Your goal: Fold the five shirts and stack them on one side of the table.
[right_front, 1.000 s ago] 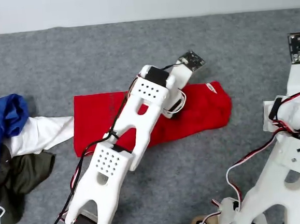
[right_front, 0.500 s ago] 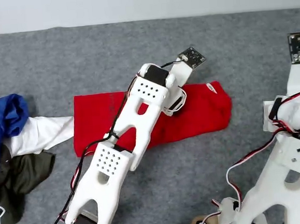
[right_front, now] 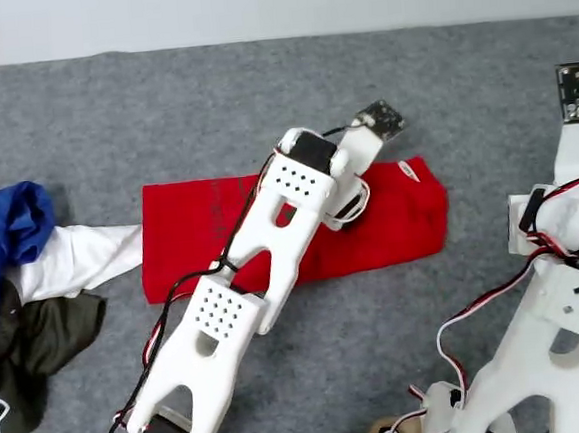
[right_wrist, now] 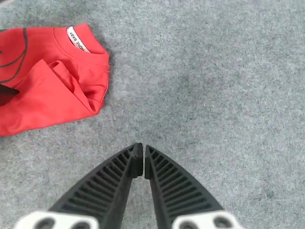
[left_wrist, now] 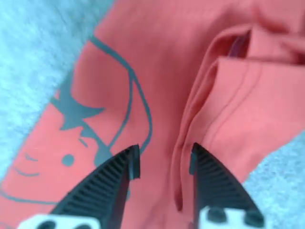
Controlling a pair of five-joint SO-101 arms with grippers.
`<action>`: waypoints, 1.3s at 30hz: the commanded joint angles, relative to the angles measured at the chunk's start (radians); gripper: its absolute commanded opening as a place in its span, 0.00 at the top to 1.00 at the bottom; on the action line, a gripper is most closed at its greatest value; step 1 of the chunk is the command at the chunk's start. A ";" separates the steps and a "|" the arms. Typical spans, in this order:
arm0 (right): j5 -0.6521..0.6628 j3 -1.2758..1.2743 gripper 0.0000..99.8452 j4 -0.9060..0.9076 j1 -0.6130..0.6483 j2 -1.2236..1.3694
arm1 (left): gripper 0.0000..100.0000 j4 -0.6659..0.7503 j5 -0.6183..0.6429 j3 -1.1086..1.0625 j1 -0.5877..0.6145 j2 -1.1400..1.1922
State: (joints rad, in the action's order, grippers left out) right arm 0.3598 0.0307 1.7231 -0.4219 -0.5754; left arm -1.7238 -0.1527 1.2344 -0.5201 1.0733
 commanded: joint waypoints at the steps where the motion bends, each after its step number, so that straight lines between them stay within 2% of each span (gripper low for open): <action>1: 0.008 0.023 0.98 0.001 0.015 -0.013 | 0.83 -0.032 0.009 0.041 -0.008 -0.152; 4: 0.011 0.021 0.97 -0.007 0.056 -0.012 | 0.83 -0.032 0.009 0.030 0.012 -0.219; 10: 0.008 0.017 0.98 0.004 0.245 0.085 | 0.85 -0.032 0.011 -0.145 0.133 -0.408; 16: 0.008 0.021 0.98 -0.005 0.374 0.280 | 0.93 -0.032 0.006 -0.443 0.253 -0.723; 19: 0.008 0.023 0.98 -0.008 0.418 0.375 | 0.99 -0.032 -0.023 -0.615 0.270 -0.914; 23: 0.006 0.025 0.98 -0.025 0.467 0.476 | 0.99 -0.029 -0.054 -0.843 0.287 -1.160; 30: 0.006 0.025 0.99 -0.160 0.487 0.610 | 0.99 -0.026 -0.055 -1.122 0.457 -1.390; 39: 0.008 0.025 0.99 -0.354 0.478 0.788 | 0.99 -0.028 -0.055 -1.225 0.575 -1.542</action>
State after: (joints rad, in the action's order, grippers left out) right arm 0.3613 0.0307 1.4331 0.0552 0.1903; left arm -1.7285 -0.1941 0.0146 0.0338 -0.3997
